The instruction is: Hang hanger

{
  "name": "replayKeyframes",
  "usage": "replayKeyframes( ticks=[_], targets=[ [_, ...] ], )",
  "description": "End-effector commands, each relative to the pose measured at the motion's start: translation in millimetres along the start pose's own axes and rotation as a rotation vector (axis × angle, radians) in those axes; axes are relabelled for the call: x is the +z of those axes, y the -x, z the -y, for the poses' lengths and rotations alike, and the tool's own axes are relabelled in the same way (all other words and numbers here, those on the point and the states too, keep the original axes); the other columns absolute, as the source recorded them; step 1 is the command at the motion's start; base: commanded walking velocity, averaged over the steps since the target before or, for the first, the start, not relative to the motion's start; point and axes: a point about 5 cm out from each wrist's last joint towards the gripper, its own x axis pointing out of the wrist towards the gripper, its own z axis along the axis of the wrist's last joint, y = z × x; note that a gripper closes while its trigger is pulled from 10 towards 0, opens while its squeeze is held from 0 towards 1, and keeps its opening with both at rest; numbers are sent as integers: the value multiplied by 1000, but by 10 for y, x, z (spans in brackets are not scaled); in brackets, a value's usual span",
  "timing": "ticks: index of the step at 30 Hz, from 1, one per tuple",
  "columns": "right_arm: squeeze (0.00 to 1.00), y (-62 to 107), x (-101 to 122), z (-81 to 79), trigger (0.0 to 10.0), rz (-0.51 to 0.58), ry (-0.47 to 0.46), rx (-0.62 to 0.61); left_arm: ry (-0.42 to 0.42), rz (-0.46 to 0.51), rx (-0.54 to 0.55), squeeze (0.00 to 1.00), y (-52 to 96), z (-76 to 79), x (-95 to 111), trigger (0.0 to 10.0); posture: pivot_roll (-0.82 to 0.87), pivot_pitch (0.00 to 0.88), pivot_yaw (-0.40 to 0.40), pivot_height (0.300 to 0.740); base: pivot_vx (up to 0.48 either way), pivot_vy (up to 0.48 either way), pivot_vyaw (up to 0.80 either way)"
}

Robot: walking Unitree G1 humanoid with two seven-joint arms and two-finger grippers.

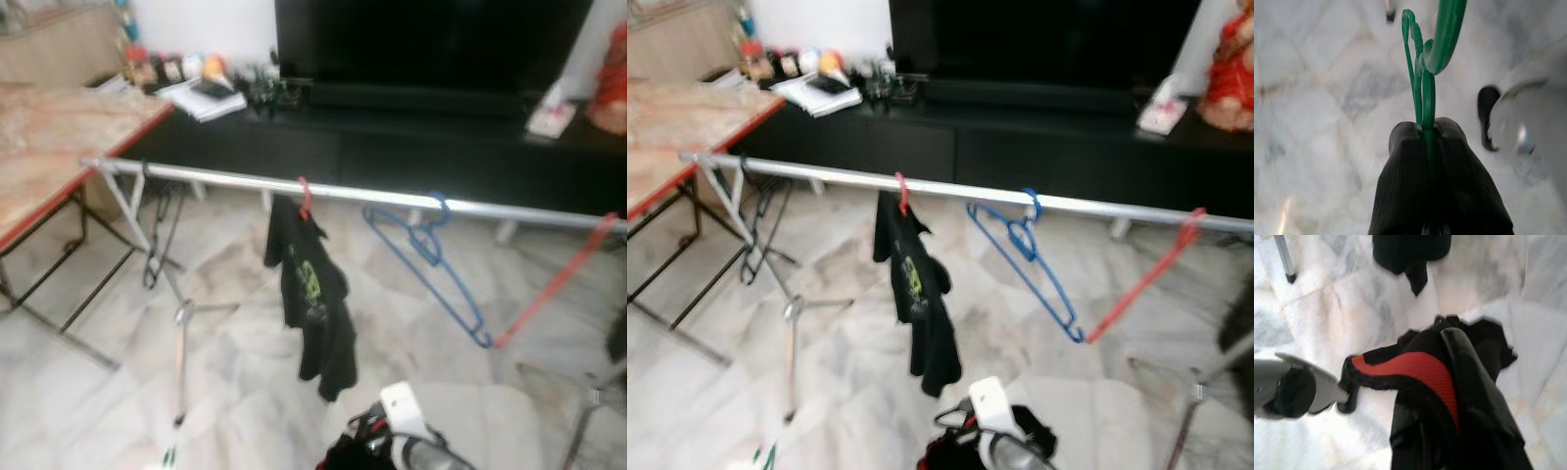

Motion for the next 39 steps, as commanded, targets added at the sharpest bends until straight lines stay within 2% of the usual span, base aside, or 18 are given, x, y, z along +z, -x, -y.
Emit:
replayKeyframes(
  ticks=[1, 6, 21, 26, 39],
  targets=[
    [0, 7, 8, 71, 10000, 2, 2, -19, 2, 7, -11, 0, -3, 53, 19, 10000, -49, 0, 35, 740, -352, 0, -763],
    [0, 7, 7, 71, 10000, 3, 6, -22, -2, 4, -11, 0, -2, 43, 11, 10000, -50, 0, 37, 740, -349, 0, -766],
    [0, 7, 48, 62, 10000, 49, -12, -24, -5, 29, -9, 0, -21, 54, 90, 10000, -48, 0, 40, 740, -349, 0, 0],
    [0, 9, 97, 58, 10000, 94, -1, -24, -9, 69, -9, 0, -36, 88, 185, 10000, -51, 0, 40, 740, -320, 0, 0],
    [0, 7, 124, 45, 10000, 113, 3, -14, 2, 118, 4, 0, -61, 49, 324, 10000, -46, 0, 42, 740, 0, 0, 0]
  ],
)
